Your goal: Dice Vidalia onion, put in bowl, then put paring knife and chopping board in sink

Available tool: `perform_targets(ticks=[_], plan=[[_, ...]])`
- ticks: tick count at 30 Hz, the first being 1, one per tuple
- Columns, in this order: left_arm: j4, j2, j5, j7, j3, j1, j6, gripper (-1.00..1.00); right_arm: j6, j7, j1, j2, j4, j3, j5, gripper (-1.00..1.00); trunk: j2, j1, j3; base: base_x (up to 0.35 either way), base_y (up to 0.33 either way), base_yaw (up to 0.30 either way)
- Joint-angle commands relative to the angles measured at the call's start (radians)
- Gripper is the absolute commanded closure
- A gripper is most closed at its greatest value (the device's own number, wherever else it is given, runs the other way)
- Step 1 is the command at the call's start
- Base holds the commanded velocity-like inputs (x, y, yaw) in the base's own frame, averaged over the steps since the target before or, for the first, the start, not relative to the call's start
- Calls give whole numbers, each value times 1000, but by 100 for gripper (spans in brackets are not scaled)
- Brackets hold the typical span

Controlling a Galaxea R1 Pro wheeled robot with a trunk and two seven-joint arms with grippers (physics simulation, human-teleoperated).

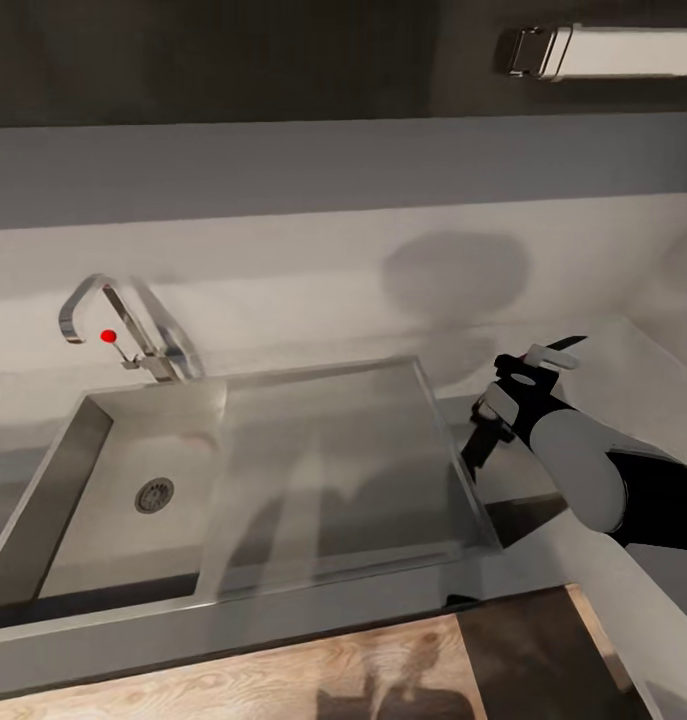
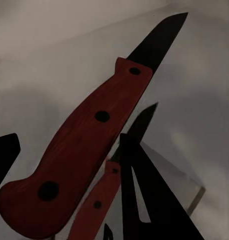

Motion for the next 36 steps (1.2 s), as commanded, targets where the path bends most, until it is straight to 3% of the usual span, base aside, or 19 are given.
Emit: perform_targets(ticks=[1, 5, 10, 13, 26, 36], plan=[[-1, 2, 4, 10, -8, 0, -2, -100, -8, 2, -1, 0, -7, -3, -8, 100, -2, 1, 0, -1, 0, 0], [2, 2, 5, 10, -8, 0, -1, -100, 31, 0, -1, 1, -107, 0, -7, 100, -2, 1, 7, -85, 0, 0], [18, 2, 6, 10, -8, 0, -2, -100, 251, 0, -1, 3, -294, 5, -5, 100, -2, 1, 14, -289, 0, 0], [22, 2, 6, 11, -7, -1, -1, -100, 320, 0, -1, 3, -340, 6, -3, 100, -2, 1, 19, -333, 0, 0], [30, 2, 6, 11, -7, -1, -1, -100, 334, 2, -1, 8, -350, 9, -2, 100, -2, 1, 34, -327, 0, 0], [36, 2, 6, 12, -7, -2, -1, -100, 334, 5, -1, 10, -350, 14, 0, 100, -2, 1, 35, -43, 0, 0]])
